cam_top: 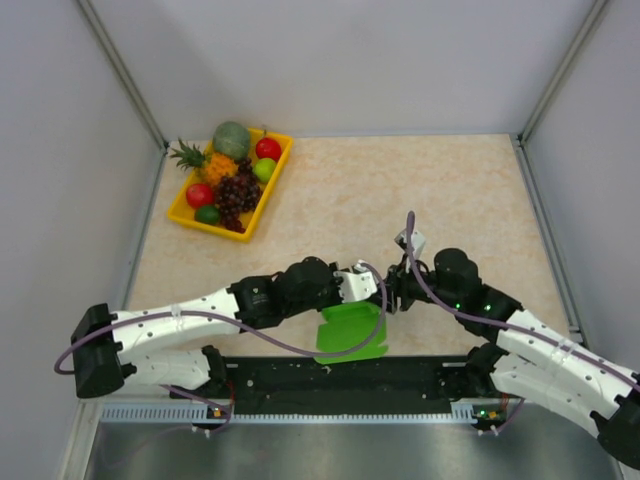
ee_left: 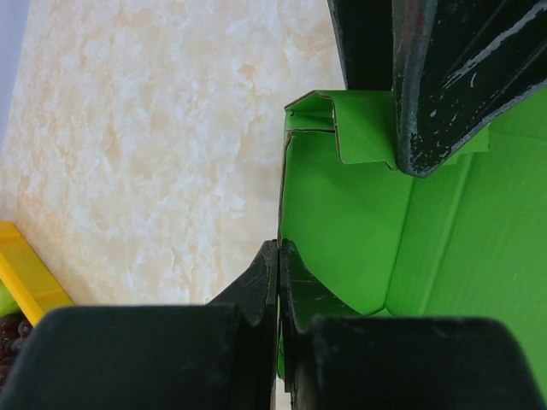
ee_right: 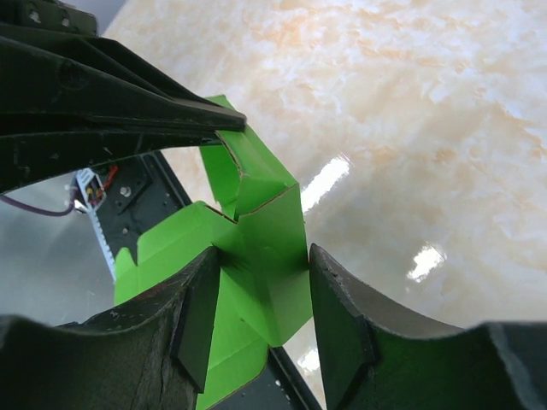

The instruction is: Fold the paper box

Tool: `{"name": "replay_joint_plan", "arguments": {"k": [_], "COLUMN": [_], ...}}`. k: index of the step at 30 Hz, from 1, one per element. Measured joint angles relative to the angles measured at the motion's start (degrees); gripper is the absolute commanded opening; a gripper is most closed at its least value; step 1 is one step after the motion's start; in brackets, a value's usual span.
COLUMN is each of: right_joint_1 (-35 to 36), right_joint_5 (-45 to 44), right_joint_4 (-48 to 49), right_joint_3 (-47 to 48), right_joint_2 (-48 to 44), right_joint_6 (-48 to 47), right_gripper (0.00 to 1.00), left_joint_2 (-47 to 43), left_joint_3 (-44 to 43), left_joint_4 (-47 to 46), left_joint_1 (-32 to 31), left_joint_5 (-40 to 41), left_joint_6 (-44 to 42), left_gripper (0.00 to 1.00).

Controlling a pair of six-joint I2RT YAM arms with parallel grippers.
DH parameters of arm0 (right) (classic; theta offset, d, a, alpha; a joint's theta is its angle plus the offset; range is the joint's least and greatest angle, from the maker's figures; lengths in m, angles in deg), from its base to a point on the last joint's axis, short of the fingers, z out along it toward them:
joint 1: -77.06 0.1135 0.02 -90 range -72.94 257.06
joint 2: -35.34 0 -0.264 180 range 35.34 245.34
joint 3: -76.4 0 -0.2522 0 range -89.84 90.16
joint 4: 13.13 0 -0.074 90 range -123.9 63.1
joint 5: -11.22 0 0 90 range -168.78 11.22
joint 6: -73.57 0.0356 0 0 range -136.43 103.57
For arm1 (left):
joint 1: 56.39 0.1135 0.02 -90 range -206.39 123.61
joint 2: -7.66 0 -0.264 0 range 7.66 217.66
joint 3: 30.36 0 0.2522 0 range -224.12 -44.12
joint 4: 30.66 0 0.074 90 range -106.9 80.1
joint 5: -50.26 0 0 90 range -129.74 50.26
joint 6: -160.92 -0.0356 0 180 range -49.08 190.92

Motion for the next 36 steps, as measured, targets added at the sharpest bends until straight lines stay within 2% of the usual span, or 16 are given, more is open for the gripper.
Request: {"name": "replay_joint_plan", "arguments": {"k": [8,17,23,28,31,32,36], "right_joint_1": [1.0,1.2,0.5,0.6,0.6,0.4,-1.9], "right_joint_5": [-5.4,-15.1,-18.8,-17.8,-16.1,-15.7,-14.0], "right_joint_4": [3.7,14.5,23.8,33.4,37.5,37.5,34.9], "right_joint_3": [-3.5,-10.7,-11.4,-13.4,-15.6,-16.0,-18.0], "right_joint_2": [0.0,4.0,11.6,17.0,17.4,16.8,8.9], "right_joint_6": [0.2,-4.2,-9.3,-11.4,-11.5,-11.3,-9.0], "right_gripper": [0.42,0.45,0.45,0.45,0.5,0.58,0.68], "left_joint_2": [4.8,13.7,18.6,19.2,19.2,19.2,18.8], "left_joint_3": [-3.0,-4.8,-6.1,-5.6,-4.8,-4.3,-3.2], "left_joint_4": [2.1,0.0,-2.1,-5.2,-7.5,-7.8,-10.4], "left_joint_1": [-0.2,-1.1,-1.6,-1.9,-2.1,-2.1,-2.2], "left_joint_5": [2.6,15.6,21.9,22.3,21.8,21.6,19.8], "left_joint_6": [1.2,1.9,2.0,1.4,0.4,0.2,0.6], "left_gripper": [0.0,0.0,0.0,0.0,0.0,0.0,0.0]}}
